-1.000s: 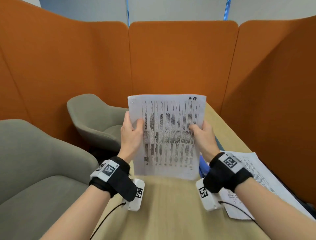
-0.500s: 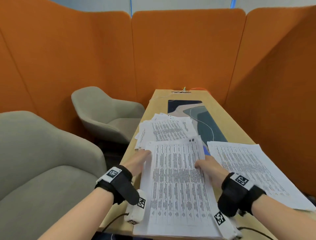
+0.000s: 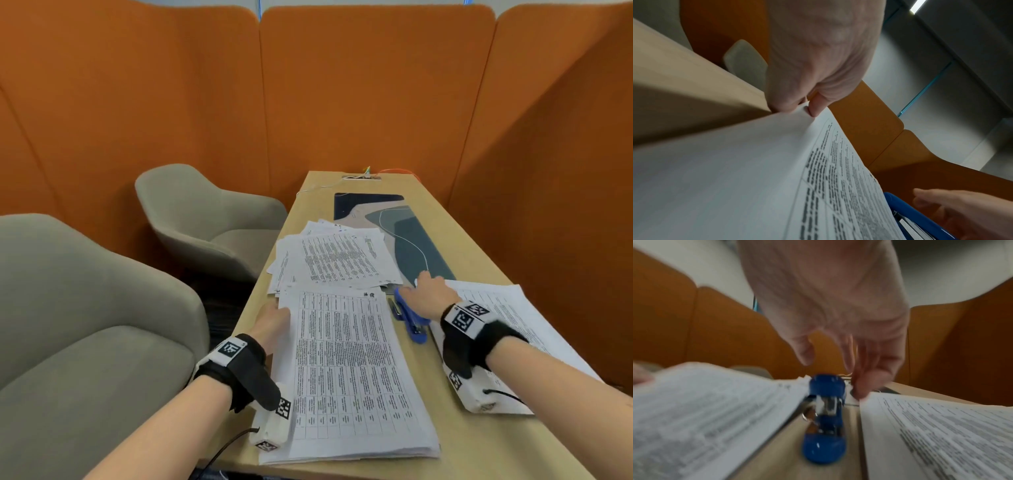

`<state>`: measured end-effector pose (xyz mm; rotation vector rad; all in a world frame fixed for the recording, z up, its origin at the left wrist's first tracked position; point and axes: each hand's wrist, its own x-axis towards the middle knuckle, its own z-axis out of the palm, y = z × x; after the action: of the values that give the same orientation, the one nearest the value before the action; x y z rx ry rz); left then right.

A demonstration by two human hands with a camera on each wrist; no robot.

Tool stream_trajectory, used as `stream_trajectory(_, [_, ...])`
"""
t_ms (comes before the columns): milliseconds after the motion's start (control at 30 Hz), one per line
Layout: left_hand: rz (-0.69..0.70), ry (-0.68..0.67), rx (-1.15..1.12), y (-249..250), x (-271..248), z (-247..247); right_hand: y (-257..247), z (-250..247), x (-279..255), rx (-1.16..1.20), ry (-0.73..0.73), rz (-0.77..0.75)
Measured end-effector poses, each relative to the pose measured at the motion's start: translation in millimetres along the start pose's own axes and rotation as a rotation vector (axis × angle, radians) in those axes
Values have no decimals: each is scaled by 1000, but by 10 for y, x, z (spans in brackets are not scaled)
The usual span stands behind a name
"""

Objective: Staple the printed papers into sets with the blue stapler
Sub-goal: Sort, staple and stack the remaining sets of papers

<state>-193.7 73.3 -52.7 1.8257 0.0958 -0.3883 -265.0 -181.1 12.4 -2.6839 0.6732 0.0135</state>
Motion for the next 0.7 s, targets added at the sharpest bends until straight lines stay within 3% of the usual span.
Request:
stream_trajectory(67, [11, 13, -5, -43, 65, 5, -27, 132, 132, -79, -142, 5])
stream_trajectory(167, [28, 23, 18, -69, 109, 20, -11, 334, 316, -123, -158, 28])
stream_trajectory(300, [10, 53, 30, -204, 327, 38, -12, 248, 336, -88, -191, 37])
stream_trajectory(400, [18, 87, 32, -165, 293, 45, -3, 16, 363, 175, -82, 102])
stream_trajectory(467, [40, 111, 45, 3, 49, 58, -42, -174, 447, 493, 98, 166])
stream_trajectory(533, [77, 134, 62, 113, -92, 94, -190, -368, 471, 854, 196, 115])
stream_trajectory(633, [137, 166, 88, 218, -208, 169, -513, -446, 418, 1195, 89, -70])
stream_trajectory(700, [189, 178, 101, 264, -246, 212, -760, -367, 284, 1189, 10, -156])
